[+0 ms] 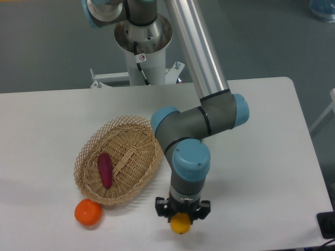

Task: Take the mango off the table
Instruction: 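Lift the held mango up and carry it away from the basket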

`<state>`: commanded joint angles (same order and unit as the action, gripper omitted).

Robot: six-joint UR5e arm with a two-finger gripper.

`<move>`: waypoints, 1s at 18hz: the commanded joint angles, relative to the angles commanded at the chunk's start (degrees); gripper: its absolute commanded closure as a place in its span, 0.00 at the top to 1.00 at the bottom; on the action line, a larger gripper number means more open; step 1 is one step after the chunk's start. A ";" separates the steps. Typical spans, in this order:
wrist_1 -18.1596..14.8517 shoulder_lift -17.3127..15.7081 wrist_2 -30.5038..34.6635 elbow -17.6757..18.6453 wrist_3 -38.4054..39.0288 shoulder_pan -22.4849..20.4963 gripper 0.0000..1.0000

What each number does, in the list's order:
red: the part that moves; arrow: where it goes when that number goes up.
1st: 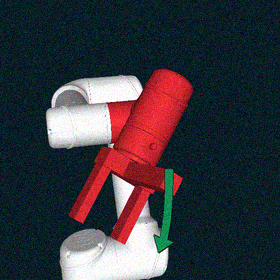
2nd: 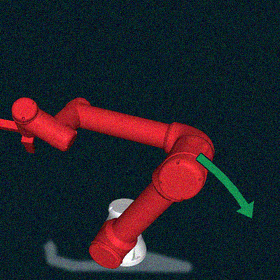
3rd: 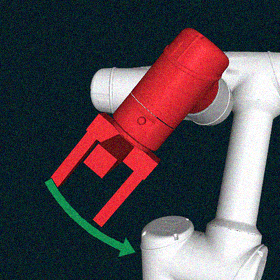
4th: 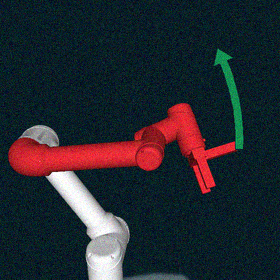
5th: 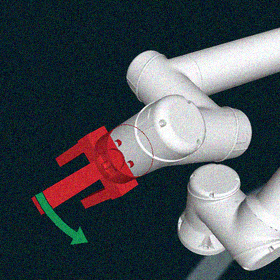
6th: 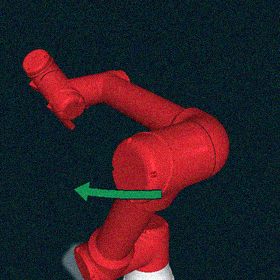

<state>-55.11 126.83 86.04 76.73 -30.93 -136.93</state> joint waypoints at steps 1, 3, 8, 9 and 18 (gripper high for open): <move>-0.09 -0.53 0.00 0.00 -0.88 -0.79 0.48; -0.09 -1.15 0.44 0.00 -2.99 -2.28 0.48; -0.17 -2.64 2.72 0.09 -10.64 -6.85 0.45; -0.61 -2.99 2.72 0.09 -11.43 -7.64 0.43; -3.16 -4.49 5.18 0.09 -22.50 -11.08 0.43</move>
<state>-58.27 122.35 91.23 76.82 -53.42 -148.01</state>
